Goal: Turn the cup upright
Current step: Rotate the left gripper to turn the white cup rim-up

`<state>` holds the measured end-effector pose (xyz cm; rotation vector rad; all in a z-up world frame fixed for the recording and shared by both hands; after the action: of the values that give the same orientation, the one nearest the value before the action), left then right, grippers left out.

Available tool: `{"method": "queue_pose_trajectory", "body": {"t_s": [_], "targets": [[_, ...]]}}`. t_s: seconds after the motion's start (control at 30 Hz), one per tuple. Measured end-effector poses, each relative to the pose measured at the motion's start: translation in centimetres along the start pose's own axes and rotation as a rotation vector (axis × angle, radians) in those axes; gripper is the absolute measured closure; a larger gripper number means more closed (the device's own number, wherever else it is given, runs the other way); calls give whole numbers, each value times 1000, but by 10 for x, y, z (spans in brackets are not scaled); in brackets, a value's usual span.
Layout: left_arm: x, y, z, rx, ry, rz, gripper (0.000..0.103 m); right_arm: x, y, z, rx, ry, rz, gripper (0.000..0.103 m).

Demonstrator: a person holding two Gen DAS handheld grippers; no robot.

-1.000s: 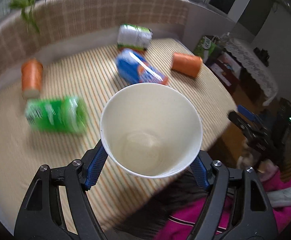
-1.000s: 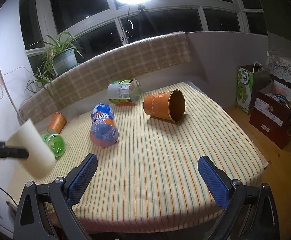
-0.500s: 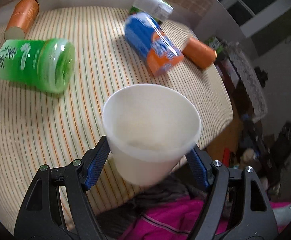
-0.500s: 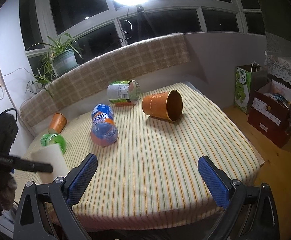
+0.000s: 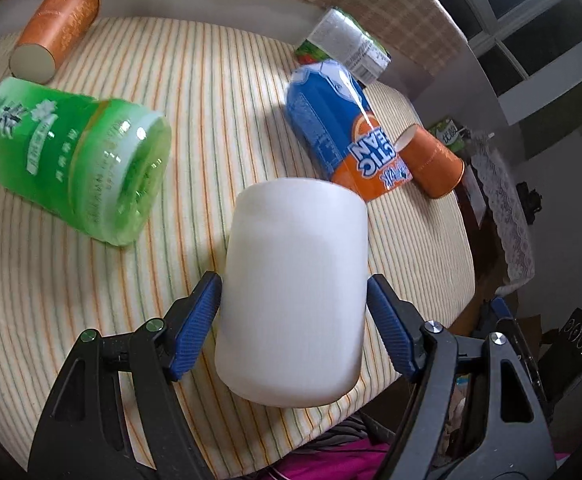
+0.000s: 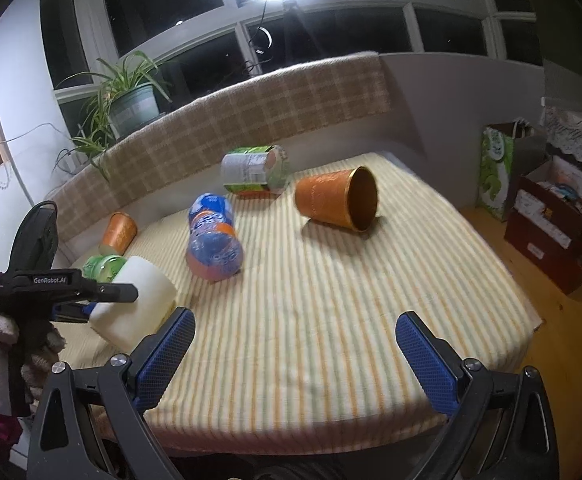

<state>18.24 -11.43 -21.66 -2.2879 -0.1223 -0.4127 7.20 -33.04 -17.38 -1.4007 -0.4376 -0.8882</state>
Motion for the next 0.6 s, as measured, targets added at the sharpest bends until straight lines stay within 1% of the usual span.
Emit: {"method": "queue_pose_trajectory", "body": {"t_s": [0.1, 0.2, 0.23, 0.37, 0.4, 0.5, 0.53, 0.6], "targets": [[3, -9, 2, 2, -7, -23, 26, -1, 7, 15, 63, -2, 50, 1], [3, -20, 2, 10, -6, -48, 26, -1, 15, 36, 167, 9, 114, 1], [2, -27, 1, 17, 5, -68, 26, -1, 18, 42, 194, 20, 135, 1], [-8, -55, -1, 45, 41, -141, 26, -2, 38, 69, 321, 95, 265, 1], [-12, -63, -2, 62, 55, -163, 26, -3, 43, 78, 360, 115, 305, 1], [-25, -84, -2, 122, 90, -218, 26, -5, 58, 101, 437, 157, 391, 1], [-31, -92, -1, 151, 99, -238, 26, -6, 62, 107, 447, 160, 406, 1], [-41, -100, 2, 183, 110, -256, 26, -10, 73, 120, 460, 168, 455, 2]]}}
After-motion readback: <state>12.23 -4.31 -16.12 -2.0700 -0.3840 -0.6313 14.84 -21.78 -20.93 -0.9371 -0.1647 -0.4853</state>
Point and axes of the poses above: each gripper's, at about its wrist camera, not at the fingertips, and y roughly the way its jaws point, z to its left, x to its top, the point moved 9 cm from there along y, roughly the way its jaws point, and after that the axes turned 11 degrees about -x, right-handed, at the moved point
